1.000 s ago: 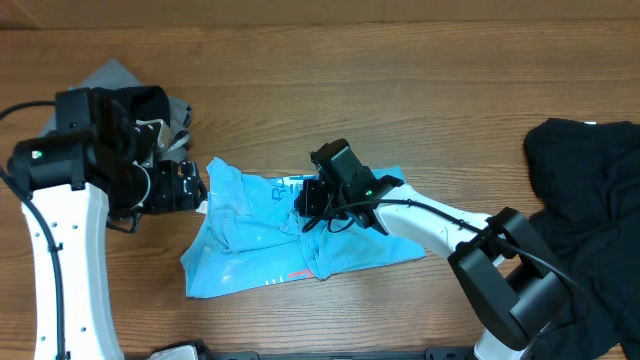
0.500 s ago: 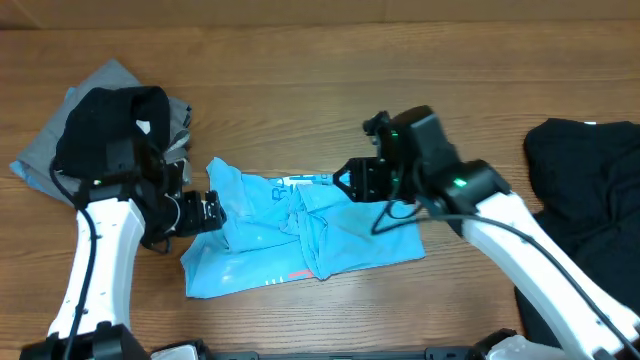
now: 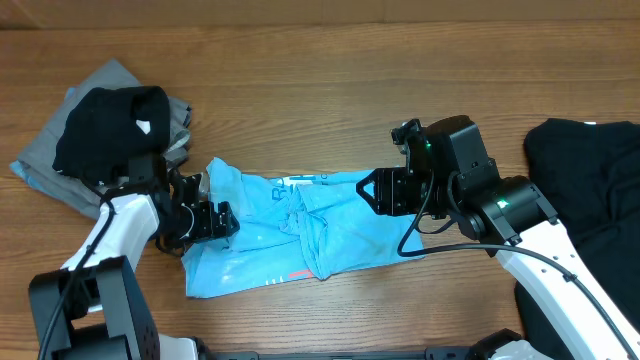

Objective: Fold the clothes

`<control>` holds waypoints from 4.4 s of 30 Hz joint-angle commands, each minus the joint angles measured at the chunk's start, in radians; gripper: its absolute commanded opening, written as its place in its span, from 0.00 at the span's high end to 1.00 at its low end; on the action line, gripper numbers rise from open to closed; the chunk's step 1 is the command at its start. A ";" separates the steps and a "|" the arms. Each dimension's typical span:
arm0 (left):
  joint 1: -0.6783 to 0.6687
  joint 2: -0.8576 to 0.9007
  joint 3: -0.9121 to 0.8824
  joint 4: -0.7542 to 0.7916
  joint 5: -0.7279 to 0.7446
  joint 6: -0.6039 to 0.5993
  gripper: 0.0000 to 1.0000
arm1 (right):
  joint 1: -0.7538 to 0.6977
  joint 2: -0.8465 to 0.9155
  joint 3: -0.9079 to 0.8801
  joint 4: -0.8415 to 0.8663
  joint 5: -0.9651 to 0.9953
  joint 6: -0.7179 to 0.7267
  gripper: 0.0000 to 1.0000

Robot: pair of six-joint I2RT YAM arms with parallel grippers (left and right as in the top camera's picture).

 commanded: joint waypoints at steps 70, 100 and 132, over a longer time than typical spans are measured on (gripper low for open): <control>-0.412 0.058 0.592 -0.474 -0.265 -0.216 0.40 | -0.037 -0.012 0.019 -0.144 0.115 -0.011 0.44; -0.599 0.031 0.509 -0.630 -0.057 -0.221 0.96 | -0.036 -0.001 0.019 -0.099 0.100 0.019 0.37; -0.292 -0.199 0.865 -0.779 -0.252 -0.192 0.46 | 0.347 0.523 -0.013 0.562 0.110 0.499 0.26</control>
